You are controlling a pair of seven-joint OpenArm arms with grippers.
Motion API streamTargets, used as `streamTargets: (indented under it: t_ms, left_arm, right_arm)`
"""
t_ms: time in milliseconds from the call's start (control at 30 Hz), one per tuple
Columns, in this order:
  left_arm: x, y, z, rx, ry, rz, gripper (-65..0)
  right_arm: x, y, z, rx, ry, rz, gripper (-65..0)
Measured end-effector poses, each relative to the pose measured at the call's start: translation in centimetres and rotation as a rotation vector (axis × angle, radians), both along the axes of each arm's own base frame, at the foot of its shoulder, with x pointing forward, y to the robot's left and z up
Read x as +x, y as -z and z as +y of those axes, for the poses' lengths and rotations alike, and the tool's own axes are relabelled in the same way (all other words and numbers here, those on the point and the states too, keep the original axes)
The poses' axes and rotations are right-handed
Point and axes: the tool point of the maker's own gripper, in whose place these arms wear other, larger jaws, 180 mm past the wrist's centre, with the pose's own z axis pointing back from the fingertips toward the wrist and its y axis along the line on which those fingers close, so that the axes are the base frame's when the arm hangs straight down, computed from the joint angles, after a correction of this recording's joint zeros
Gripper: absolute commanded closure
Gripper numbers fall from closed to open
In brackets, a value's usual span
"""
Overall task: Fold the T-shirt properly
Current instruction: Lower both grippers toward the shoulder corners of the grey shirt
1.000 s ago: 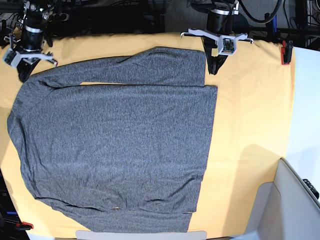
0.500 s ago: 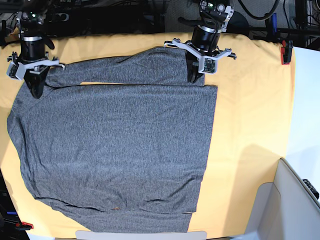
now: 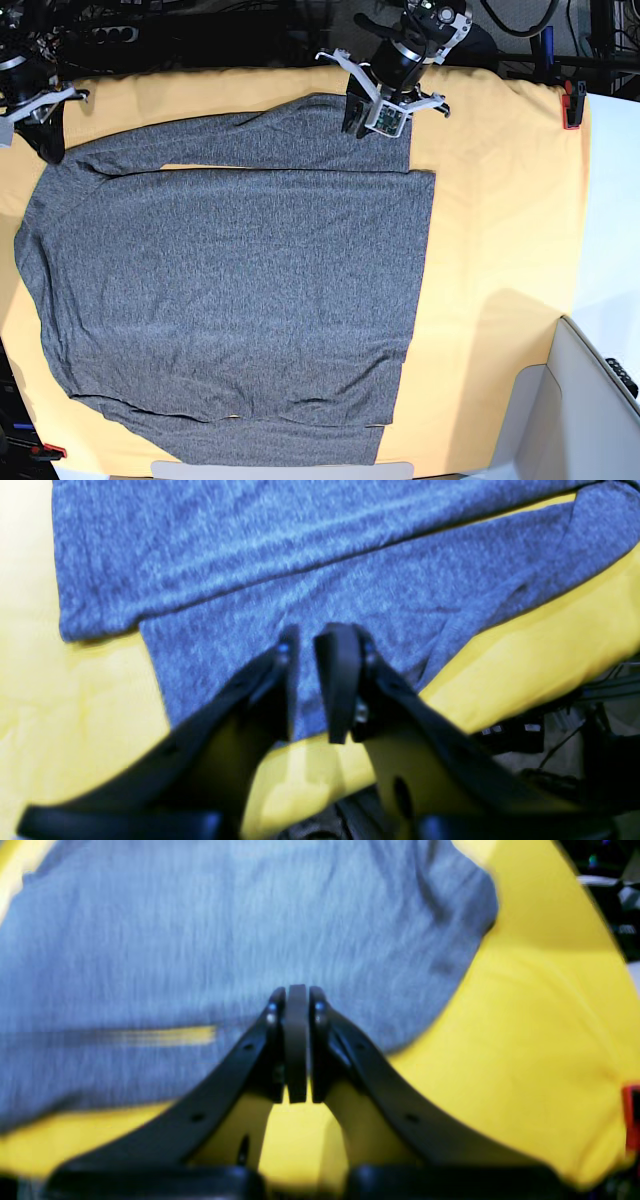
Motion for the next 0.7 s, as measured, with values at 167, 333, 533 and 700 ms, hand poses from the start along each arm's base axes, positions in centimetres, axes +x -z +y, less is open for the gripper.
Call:
streamTargets:
  t_ms: [167,333,533,700]
  left_arm:
    - [0.4,0.5,3.1,0.053,-0.068,0.006,-19.0]
    - [-0.1,0.8,4.9,0.081,-0.046,0.021,-20.7]
    - [-0.6,0.9,10.5,0.033,-0.04,0.145,-20.7]
    - [0.4,-1.6,16.2,-0.035,-0.106,0.249,-20.6]
  right_arm:
    - [-2.1,0.5,-2.4,-0.018,0.066,0.107,-12.8]
    - [-4.2,1.3,-3.4,0.005,0.153,0.141,-19.3]
    - [-4.9,3.3,-1.4,0.085,0.169,0.175,-19.3]
    - [-5.0,4.7,-0.7,0.056,0.136,0.25,-19.3]
